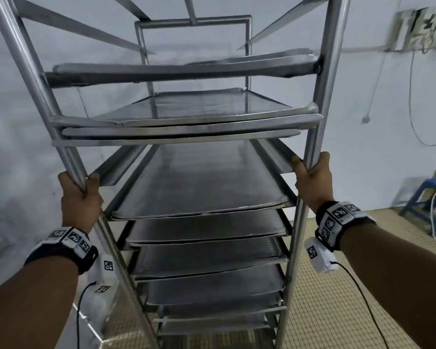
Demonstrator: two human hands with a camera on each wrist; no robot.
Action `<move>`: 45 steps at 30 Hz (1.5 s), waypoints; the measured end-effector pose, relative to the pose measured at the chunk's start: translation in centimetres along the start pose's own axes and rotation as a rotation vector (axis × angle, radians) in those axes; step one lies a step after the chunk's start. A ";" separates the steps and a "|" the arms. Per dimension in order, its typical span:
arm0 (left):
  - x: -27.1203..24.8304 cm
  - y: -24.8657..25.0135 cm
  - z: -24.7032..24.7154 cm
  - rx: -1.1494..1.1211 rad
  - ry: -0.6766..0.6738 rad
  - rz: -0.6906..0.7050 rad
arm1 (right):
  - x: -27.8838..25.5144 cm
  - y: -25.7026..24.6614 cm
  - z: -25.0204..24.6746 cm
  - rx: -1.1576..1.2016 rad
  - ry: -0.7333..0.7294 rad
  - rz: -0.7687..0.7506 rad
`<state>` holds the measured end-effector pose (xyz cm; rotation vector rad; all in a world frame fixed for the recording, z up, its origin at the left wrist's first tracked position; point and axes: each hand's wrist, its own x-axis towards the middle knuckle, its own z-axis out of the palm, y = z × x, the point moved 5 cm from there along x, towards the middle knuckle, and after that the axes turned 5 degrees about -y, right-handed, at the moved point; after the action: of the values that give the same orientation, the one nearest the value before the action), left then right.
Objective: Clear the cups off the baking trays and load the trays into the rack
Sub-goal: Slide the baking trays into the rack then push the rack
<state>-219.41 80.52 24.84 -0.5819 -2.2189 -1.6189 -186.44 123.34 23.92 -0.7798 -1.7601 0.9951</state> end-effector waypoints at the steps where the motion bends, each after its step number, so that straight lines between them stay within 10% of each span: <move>1: 0.4 0.0 0.4 -0.004 0.009 0.007 | 0.7 0.2 0.3 0.003 0.001 0.000; 45: 16.1 -5.7 13.7 -0.006 0.045 -0.034 | 18.9 4.7 12.5 0.029 0.005 0.009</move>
<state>-236.56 94.11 23.99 -0.5075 -2.2040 -1.6392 -204.53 137.80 24.72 -0.7716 -1.7356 1.0224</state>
